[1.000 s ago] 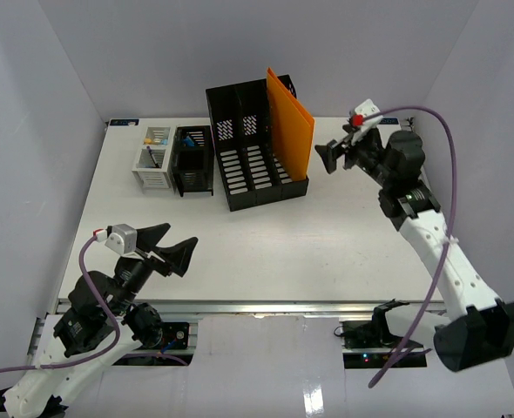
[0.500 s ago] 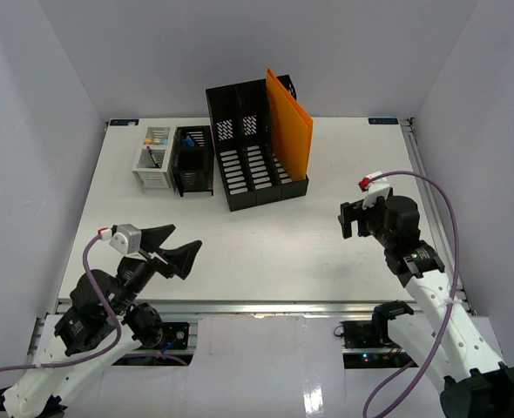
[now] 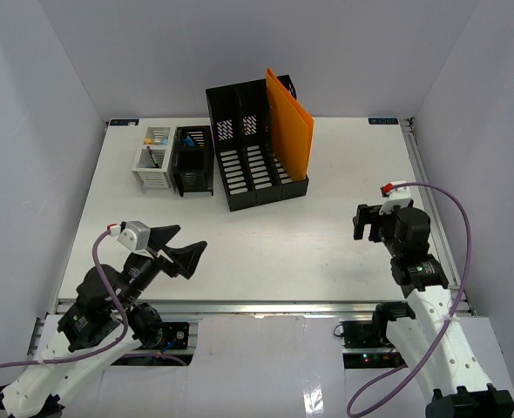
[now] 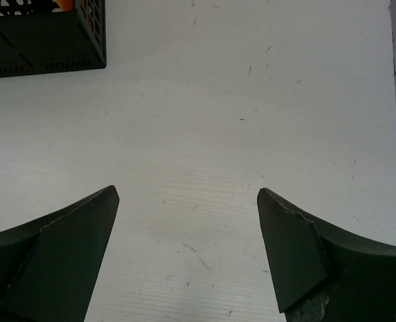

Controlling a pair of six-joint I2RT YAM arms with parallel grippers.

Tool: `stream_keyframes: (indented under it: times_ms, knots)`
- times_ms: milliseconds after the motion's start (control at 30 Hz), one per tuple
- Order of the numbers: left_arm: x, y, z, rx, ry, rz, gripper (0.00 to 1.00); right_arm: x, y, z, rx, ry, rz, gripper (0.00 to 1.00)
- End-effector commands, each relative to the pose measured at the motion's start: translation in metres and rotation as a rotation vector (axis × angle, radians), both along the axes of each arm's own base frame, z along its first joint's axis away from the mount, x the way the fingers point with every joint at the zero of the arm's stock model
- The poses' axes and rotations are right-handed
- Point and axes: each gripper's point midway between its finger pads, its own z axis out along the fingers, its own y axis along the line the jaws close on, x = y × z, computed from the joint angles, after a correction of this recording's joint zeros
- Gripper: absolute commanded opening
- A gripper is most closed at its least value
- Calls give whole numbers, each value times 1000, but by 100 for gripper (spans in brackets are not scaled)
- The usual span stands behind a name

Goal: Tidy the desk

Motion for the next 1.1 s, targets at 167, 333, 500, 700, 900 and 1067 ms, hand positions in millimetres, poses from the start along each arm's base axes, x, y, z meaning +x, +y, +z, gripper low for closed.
stream_keyframes:
  times_ms: [167,333,500,700,900,1067]
  knots:
    - [2,-5,-7,25,21,-11,98,5,-3,16,26,-65,-21,90]
    - [1,-6,-8,28,23,-16,98,5,0,16,32,-61,-4,90]
    - [1,-6,-7,26,21,-16,98,6,-2,17,33,-65,-16,90]
    - [1,-6,-8,28,23,-18,98,6,-1,17,56,-60,-25,90]
    - [0,-5,-7,22,17,-18,98,6,-3,17,57,-61,-32,90]
    - [0,-5,-7,23,18,-18,98,5,-3,18,57,-66,-31,90]
